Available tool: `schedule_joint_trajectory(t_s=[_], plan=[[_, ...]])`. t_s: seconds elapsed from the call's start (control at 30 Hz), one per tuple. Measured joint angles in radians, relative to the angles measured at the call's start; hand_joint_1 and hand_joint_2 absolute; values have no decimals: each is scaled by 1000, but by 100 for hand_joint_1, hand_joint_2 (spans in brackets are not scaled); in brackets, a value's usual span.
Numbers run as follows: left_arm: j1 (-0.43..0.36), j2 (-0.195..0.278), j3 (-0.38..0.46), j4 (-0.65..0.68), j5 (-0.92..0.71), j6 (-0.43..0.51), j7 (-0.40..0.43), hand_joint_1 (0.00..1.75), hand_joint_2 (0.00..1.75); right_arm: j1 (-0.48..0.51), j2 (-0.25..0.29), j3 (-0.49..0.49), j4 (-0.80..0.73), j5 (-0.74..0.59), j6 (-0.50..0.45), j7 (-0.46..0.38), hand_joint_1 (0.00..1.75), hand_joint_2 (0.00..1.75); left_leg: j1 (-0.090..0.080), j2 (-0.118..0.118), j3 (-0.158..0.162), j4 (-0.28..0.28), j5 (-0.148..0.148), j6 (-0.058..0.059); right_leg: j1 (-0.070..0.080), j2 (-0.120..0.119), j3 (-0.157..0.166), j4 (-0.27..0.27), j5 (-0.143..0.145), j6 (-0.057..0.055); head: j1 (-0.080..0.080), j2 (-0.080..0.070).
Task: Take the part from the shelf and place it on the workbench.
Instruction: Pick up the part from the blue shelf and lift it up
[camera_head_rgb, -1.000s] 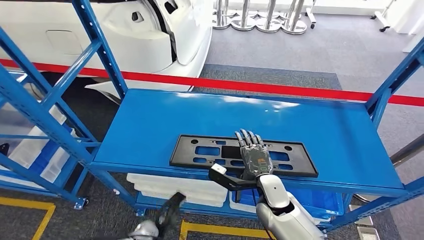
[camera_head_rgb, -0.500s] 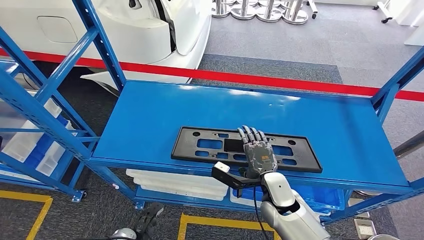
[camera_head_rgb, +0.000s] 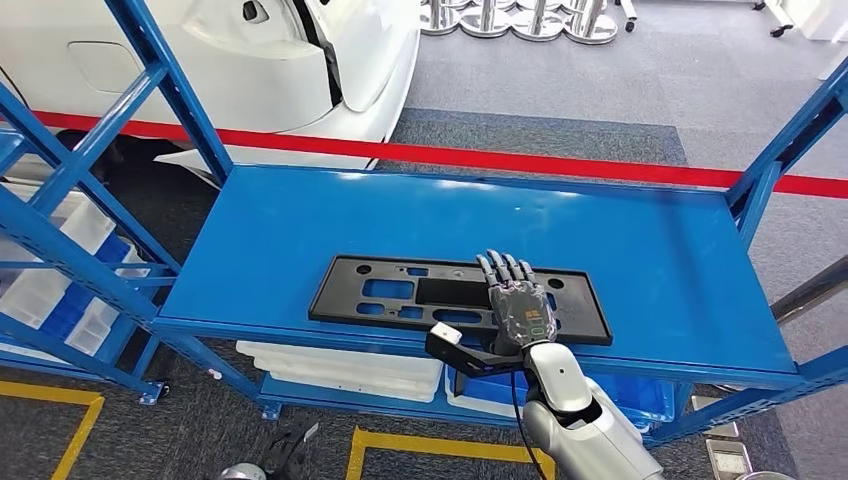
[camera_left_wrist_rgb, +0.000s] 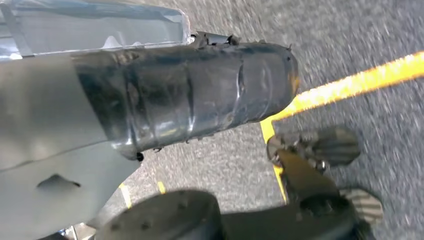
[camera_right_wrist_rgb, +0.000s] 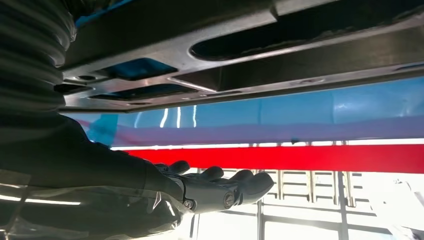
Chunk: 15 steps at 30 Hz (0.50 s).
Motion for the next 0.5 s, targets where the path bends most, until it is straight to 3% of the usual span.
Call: schedule_joint_trajectory(t_s=[0.07, 0.13, 0.27, 0.33, 0.4, 0.43, 0.47, 0.5], plan=[[-2, 15, 0, 0, 0, 0, 0, 0, 0, 0, 0, 0, 0, 0, 0, 0, 0, 175, -1, -1, 66, -141, 67, 5, 3, 4, 4, 9, -9, 6, 0, 0], [-3, 26, 1, 0, 0, -1, 0, 0, 0, -1, 0, 0, 0, 0, 0, 0, 0, 175, -3, -3, 101, -214, 88, 13, 7, 7, 2, 18, -16, 15, 1, 0], [-4, 29, 1, 1, -1, -1, -1, 0, 0, -2, 0, -1, -2, 0, 0, 0, 0, 175, 0, -4, 104, -224, 88, 36, 6, 9, -9, 38, -35, 36, 5, 0], [-5, 21, 2, 1, -1, 0, -2, 0, 0, -3, -1, -1, -3, 0, 0, 0, 0, 175, 3, -5, 105, -226, 90, 43, 2, 9, -57, 142, -89, 47, 8, 0], [-6, 6, 3, 2, -1, 0, -2, 0, 0, 0, -2, -1, -3, 0, 0, 0, 87, 175, 3, -5, 105, -226, 89, 46, -4, 10, -126, 287, -146, 54, 10, 0], [-5, 0, 3, 2, -1, 0, -2, 0, 0, 1, -3, -1, -3, 0, 0, 0, 131, 175, 3, -6, 105, -226, 89, 46, -6, 9, -148, 328, -153, 55, 10, 0], [-5, -6, 3, 3, 0, 0, 0, 0, 0, 3, -4, -1, -3, -5, 2, 2, 175, 175, 3, -7, 106, -226, 89, 46, -8, 9, -148, 324, -139, 54, 10, 0], [-4, -11, 4, 3, 2, 0, 5, 0, 0, 3, -6, -2, -3, -21, 8, 7, 175, 175, 3, -9, 107, -225, 88, 45, -10, 9, -132, 284, -111, 52, 10, 0]])
